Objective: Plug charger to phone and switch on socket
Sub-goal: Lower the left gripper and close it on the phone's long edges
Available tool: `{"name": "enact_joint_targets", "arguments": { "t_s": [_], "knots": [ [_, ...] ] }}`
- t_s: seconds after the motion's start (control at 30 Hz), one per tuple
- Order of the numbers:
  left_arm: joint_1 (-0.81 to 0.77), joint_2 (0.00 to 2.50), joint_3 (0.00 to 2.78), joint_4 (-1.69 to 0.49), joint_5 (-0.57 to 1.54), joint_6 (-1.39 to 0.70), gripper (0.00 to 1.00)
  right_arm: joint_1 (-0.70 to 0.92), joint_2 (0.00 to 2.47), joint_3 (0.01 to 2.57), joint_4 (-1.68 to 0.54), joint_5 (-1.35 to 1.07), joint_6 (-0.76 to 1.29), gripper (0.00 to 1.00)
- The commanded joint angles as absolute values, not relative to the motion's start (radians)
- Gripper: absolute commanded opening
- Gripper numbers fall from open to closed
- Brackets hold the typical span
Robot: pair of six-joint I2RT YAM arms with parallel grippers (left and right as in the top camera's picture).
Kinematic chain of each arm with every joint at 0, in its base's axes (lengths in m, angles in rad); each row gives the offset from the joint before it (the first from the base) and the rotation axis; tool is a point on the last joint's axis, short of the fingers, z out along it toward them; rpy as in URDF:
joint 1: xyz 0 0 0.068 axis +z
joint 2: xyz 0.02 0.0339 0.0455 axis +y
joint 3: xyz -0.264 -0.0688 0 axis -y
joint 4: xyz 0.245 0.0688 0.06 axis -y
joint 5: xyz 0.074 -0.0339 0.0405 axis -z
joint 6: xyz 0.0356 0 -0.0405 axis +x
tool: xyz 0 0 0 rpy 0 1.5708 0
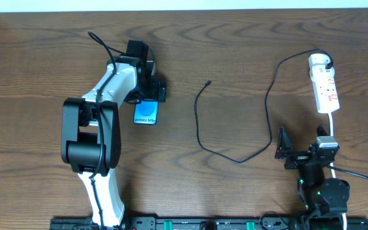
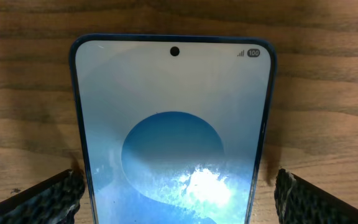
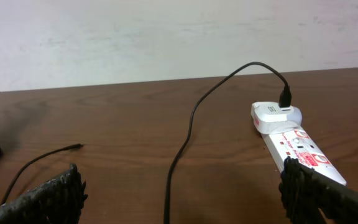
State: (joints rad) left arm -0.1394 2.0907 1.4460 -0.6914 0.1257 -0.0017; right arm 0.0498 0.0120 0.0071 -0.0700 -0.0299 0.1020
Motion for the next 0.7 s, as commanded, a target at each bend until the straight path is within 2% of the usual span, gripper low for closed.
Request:
{"name": "enact_joint_targets", "arguments": {
  "t_s": [0.0, 0.4, 0.67],
  "knots": [
    [-0.144, 2.121, 1.394, -0.684, 0.136, 0.003, 1.0, 0.045, 0.006, 0.006, -0.074, -0.029, 0.111, 0.99],
    [-0.146, 2.121, 1.377, -0.691, 0.066, 0.002, 0.87, 0.044, 0.006, 0.006, -0.074, -0.029, 0.111, 0.99],
    [-0.17, 2.121, 1.377, -0.705, 0.066, -0.002, 0.86, 0.045, 0.006, 0.006, -0.074, -0.029, 0.111, 0.99]
  ]
}}
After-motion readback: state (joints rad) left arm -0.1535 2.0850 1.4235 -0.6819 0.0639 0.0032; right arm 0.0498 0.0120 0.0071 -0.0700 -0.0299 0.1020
